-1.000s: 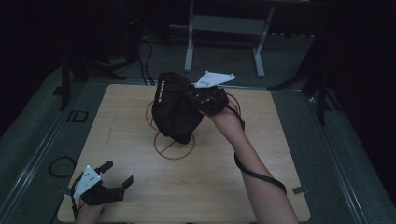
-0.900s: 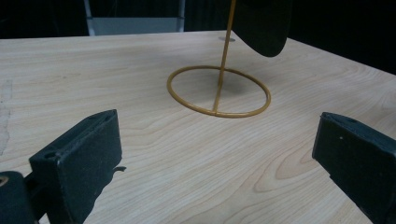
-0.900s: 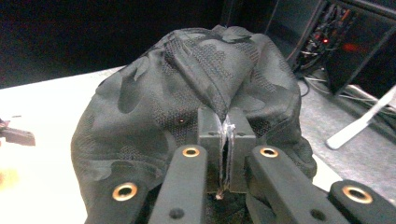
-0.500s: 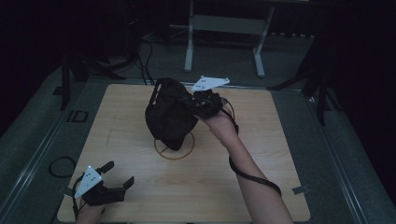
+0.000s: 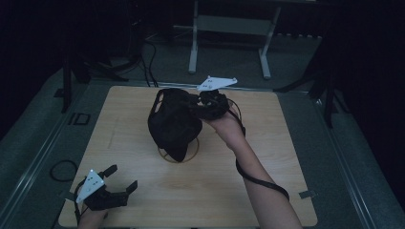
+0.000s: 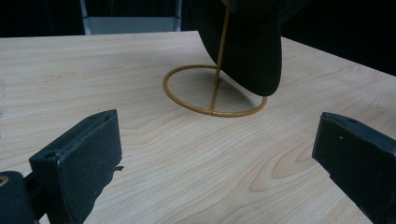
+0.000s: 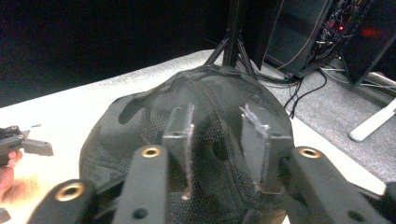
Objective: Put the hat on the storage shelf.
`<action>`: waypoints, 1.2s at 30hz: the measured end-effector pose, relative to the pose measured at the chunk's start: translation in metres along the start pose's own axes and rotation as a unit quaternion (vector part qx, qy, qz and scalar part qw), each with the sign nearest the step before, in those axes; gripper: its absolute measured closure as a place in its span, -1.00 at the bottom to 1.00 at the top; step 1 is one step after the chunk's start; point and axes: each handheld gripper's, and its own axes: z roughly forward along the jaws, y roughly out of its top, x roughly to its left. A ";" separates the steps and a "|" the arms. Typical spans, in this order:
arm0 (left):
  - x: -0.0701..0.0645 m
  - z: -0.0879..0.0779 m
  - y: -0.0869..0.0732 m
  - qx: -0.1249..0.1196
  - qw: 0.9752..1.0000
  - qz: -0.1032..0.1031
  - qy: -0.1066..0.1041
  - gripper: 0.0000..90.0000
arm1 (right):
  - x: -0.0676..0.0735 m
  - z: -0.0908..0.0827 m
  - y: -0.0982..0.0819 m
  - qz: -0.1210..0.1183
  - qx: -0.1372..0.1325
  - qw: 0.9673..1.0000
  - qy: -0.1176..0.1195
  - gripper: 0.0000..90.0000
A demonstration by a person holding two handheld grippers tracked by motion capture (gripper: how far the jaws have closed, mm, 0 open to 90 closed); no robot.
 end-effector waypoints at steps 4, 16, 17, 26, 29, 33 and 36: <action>-0.001 0.000 0.000 0.001 1.000 0.002 0.001 -0.96 | -0.002 -0.004 0.003 0.004 -0.001 1.000 0.001 0.23; -0.001 0.002 0.000 0.002 1.000 0.000 0.000 -0.95 | -0.008 -0.023 -0.003 0.001 0.003 1.000 0.001 -0.20; -0.001 0.002 0.000 0.002 1.000 0.001 0.000 -0.96 | -0.009 -0.024 -0.004 0.004 0.004 1.000 0.003 -0.24; 0.000 0.001 0.000 0.002 1.000 0.003 0.004 -0.95 | -0.016 -0.032 -0.015 0.018 -0.002 1.000 0.024 -0.69; 0.000 0.001 0.000 0.001 1.000 -0.001 0.004 -0.95 | -0.017 -0.034 -0.021 0.018 0.000 0.999 0.029 -0.70; 0.000 0.000 0.000 0.002 1.000 0.000 0.004 -0.96 | -0.020 -0.036 -0.030 0.018 -0.003 1.000 0.025 -0.71; 0.000 0.000 0.000 0.001 1.000 0.000 0.004 -0.95 | -0.022 -0.039 -0.037 0.012 -0.002 1.000 0.012 -0.71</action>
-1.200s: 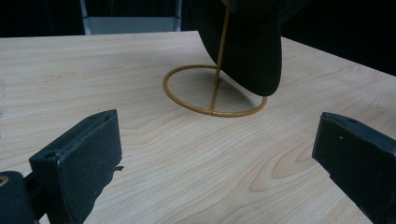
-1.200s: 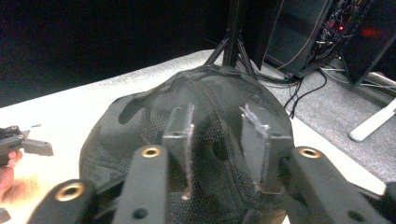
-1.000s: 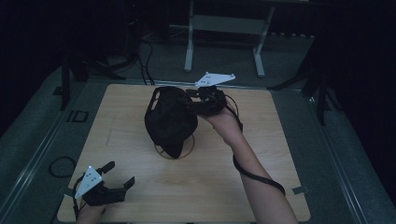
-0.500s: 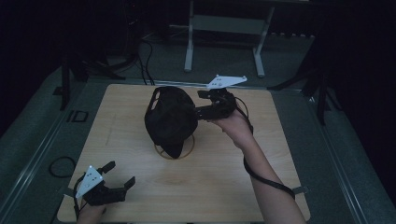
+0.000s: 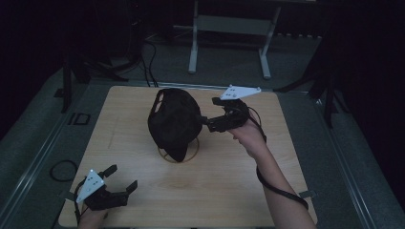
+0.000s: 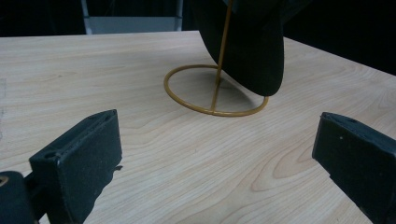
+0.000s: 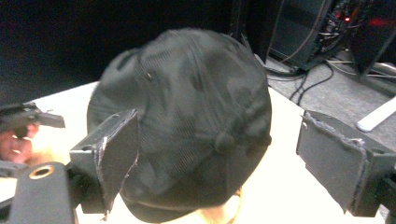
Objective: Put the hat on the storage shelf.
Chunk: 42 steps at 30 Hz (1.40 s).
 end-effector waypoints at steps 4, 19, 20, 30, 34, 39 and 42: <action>0.000 0.000 0.000 0.000 1.000 0.001 0.001 -0.96 | -0.005 -0.005 -0.010 -0.003 -0.003 1.000 -0.011 -0.71; 0.000 -0.001 0.000 0.000 1.000 0.001 0.000 -0.95 | -0.010 -0.015 -0.044 0.003 0.005 1.000 -0.024 -0.71; 0.000 0.000 0.000 0.000 1.000 0.001 0.000 -0.96 | -0.010 -0.016 -0.046 0.004 0.007 1.000 -0.023 -0.71; 0.000 -0.001 0.000 0.000 1.000 0.002 0.001 -0.96 | -0.010 -0.014 -0.077 0.011 0.021 1.000 -0.020 -0.71; 0.000 -0.001 0.000 -0.001 1.000 0.003 0.000 -0.95 | -0.010 -0.012 -0.088 0.009 0.024 1.000 -0.018 -0.71; 0.000 -0.001 0.000 -0.002 1.000 0.002 0.001 -0.95 | -0.010 -0.011 -0.102 0.011 0.027 0.999 -0.018 -0.71; 0.000 -0.001 0.000 -0.002 1.000 0.003 0.002 -0.96 | -0.011 -0.010 -0.111 0.014 0.032 0.999 -0.015 -0.70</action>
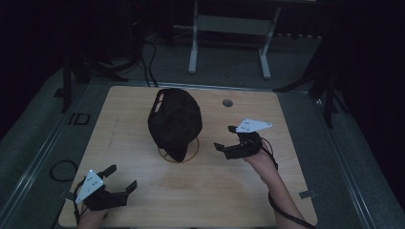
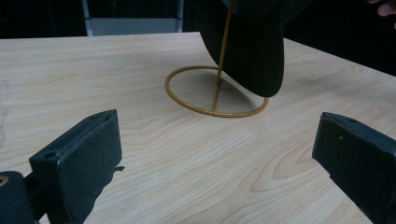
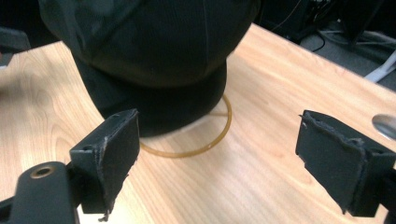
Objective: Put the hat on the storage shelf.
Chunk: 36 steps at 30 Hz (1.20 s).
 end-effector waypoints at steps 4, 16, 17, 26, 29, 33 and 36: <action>0.000 0.000 0.000 -0.001 1.000 0.000 0.001 -0.96 | 0.000 0.001 -0.011 0.002 0.001 1.000 0.006 -0.70; 0.000 -0.001 0.000 -0.005 1.000 -0.001 0.004 -0.95 | 0.003 0.002 -0.041 -0.004 0.011 1.000 0.009 -0.70; 0.000 -0.001 0.000 -0.006 1.000 -0.002 0.003 -0.96 | 0.003 0.002 -0.043 -0.004 0.009 1.000 0.007 -0.70; 0.001 0.000 0.000 -0.006 1.000 -0.004 0.003 -0.95 | 0.002 0.000 -0.065 -0.011 0.016 1.000 0.015 -0.70; 0.001 0.000 0.000 -0.006 1.000 -0.005 0.002 -0.95 | 0.003 0.001 -0.071 -0.016 0.025 0.999 0.021 -0.70; 0.001 -0.001 0.000 -0.007 1.000 -0.006 0.002 -0.95 | 0.003 0.003 -0.079 -0.026 0.040 0.999 0.027 -0.70; 0.001 -0.001 0.000 -0.008 1.000 -0.008 0.003 -0.96 | 0.003 0.002 -0.086 -0.024 0.044 0.998 0.029 -0.70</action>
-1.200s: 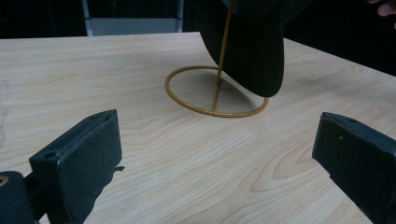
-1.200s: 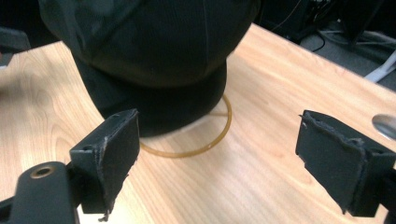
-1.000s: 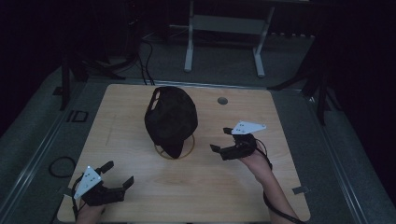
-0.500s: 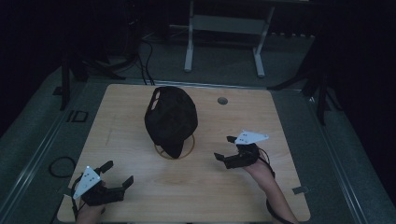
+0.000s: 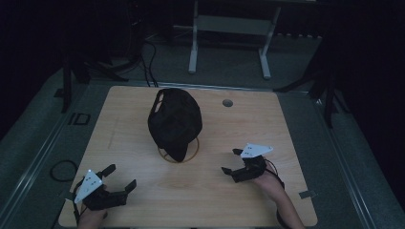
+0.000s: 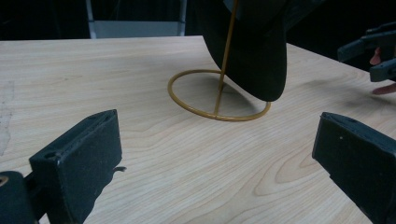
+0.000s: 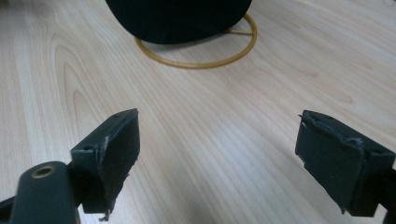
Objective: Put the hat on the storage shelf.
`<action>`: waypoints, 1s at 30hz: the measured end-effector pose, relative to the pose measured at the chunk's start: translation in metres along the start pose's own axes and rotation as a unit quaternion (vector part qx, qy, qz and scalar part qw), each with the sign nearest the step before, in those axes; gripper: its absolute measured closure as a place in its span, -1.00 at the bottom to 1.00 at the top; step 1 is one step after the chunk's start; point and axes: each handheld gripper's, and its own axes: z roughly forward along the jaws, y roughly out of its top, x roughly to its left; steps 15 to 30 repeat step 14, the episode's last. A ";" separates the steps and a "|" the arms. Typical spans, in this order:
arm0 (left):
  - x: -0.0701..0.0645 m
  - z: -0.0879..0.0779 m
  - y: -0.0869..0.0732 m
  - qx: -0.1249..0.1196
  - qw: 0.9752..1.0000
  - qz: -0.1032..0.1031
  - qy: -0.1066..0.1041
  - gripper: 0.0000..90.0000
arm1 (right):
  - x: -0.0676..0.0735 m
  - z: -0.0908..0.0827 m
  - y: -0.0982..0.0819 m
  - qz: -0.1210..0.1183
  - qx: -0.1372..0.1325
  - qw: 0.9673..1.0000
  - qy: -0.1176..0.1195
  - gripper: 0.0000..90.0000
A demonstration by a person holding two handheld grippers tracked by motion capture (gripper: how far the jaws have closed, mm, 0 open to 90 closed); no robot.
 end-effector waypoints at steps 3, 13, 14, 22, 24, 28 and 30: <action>0.001 0.000 0.000 0.000 1.000 0.000 0.002 -0.95 | -0.001 -0.002 -0.008 0.004 0.003 1.000 -0.002 -0.69; 0.001 0.001 0.000 0.003 1.000 0.001 0.002 -0.96 | -0.008 -0.012 -0.023 0.025 -0.012 1.000 -0.011 -0.69; 0.001 0.001 0.000 0.003 1.000 0.001 0.002 -0.95 | -0.008 -0.012 -0.024 0.025 -0.011 1.000 -0.010 -0.69; 0.001 0.001 0.000 0.003 1.000 0.001 0.002 -0.95 | -0.008 -0.012 -0.024 0.025 -0.011 1.000 -0.010 -0.69; 0.001 0.001 0.000 0.003 1.000 0.001 0.002 -0.95 | -0.008 -0.012 -0.024 0.025 -0.011 1.000 -0.010 -0.69; 0.001 0.001 0.000 0.003 1.000 0.001 0.002 -0.95 | -0.008 -0.012 -0.024 0.025 -0.011 1.000 -0.010 -0.69; 0.001 0.001 0.000 0.003 1.000 0.001 0.002 -0.95 | -0.008 -0.012 -0.024 0.025 -0.011 1.000 -0.010 -0.69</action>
